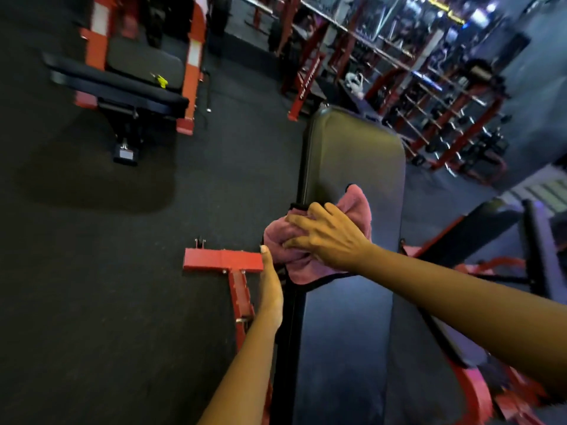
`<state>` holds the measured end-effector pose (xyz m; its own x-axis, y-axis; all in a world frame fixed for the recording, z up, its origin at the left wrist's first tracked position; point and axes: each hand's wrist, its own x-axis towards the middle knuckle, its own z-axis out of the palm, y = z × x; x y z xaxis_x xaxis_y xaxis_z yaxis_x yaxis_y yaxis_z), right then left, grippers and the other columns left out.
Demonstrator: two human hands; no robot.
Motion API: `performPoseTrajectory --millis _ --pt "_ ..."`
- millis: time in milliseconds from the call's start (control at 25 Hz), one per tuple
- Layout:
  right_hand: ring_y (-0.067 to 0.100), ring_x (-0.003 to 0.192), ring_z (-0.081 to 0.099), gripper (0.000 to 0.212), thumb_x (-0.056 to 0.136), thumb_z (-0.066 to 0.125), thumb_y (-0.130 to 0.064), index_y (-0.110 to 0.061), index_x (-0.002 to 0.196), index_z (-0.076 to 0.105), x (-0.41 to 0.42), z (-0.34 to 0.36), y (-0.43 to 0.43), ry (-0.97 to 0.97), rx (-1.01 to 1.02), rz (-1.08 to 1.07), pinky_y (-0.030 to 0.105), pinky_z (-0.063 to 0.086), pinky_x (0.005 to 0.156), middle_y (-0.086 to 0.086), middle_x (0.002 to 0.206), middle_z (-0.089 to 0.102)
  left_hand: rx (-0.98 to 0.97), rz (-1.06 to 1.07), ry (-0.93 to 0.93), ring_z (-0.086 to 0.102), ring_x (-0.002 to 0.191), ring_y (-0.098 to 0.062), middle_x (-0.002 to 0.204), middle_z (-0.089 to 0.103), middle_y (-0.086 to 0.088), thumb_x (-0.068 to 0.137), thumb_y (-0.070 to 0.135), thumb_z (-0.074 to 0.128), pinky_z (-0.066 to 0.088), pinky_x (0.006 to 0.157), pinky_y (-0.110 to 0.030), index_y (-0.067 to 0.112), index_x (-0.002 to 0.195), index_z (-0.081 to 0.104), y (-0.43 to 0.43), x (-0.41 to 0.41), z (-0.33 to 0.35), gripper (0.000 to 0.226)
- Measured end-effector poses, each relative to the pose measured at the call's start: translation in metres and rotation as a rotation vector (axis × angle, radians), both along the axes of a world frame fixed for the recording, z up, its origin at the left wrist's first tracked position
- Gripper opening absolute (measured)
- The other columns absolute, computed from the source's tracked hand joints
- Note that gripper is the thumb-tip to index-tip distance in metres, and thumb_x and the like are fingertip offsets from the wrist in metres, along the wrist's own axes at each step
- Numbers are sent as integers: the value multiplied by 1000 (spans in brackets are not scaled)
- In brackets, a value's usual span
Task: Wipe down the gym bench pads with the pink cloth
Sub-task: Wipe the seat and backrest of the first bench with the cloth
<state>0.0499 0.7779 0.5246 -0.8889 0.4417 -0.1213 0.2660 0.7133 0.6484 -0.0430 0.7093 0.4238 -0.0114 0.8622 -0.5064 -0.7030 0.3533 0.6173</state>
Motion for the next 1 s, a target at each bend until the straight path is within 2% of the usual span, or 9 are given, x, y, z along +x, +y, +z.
performPoseTrajectory --millis 80,160,280,360,480,720,800,880,1000 --pt "25 79 50 25 78 67 -35 -40 102 66 -8 27 29 14 27 -14 35 38 60 -1 116 60 70 27 -23 43 127 -15 138 44 6 85 69 28 32 111 -36 22 139 41 22 3 15 73" --pt "25 82 52 25 79 54 -36 -41 102 65 -11 51 53 56 66 -45 35 38 61 0 122 58 145 9 -92 51 124 -18 136 54 0 64 87 37 37 109 -41 25 134 50 40 8 23 94" --pt "29 111 48 41 76 40 -46 -41 110 62 -1 47 53 187 7 -97 42 43 75 2 138 48 126 39 -144 56 113 -10 124 60 5 56 93 40 46 96 -28 26 129 52 48 16 28 99" --pt "30 121 37 47 74 43 -56 -41 116 57 6 31 43 253 -23 -129 47 41 82 3 145 40 83 57 -173 49 122 -15 134 53 4 57 91 41 38 107 -34 23 134 47 47 22 25 103" --pt "28 113 39 47 72 46 -58 -42 115 57 6 33 60 163 -24 -68 43 46 73 3 140 46 79 84 -167 40 134 -23 147 40 0 46 97 40 31 112 -45 30 144 32 55 25 20 119" --pt "30 101 51 42 70 50 -53 -42 109 61 -8 78 127 252 2 -18 40 45 70 3 131 53 140 150 57 45 129 -21 139 51 -4 33 103 32 29 114 -44 25 136 48 118 10 65 130" --pt "29 98 51 43 70 45 -54 -42 108 62 -14 99 153 336 36 -84 39 45 70 3 127 54 133 143 164 36 136 -23 147 41 -5 58 96 24 19 118 -45 23 140 42 135 7 88 112" --pt "29 102 50 51 69 40 -59 -41 111 61 -16 120 176 496 -1 -254 40 46 77 3 123 55 118 170 324 31 139 -25 150 36 -6 88 68 21 17 118 -43 21 143 37 140 13 97 74" --pt "28 108 51 66 67 40 -68 -39 125 53 13 134 205 707 -157 -576 41 44 88 5 114 57 182 192 632 37 135 -26 147 41 -6 95 52 23 25 112 -39 21 142 37 140 22 93 58"
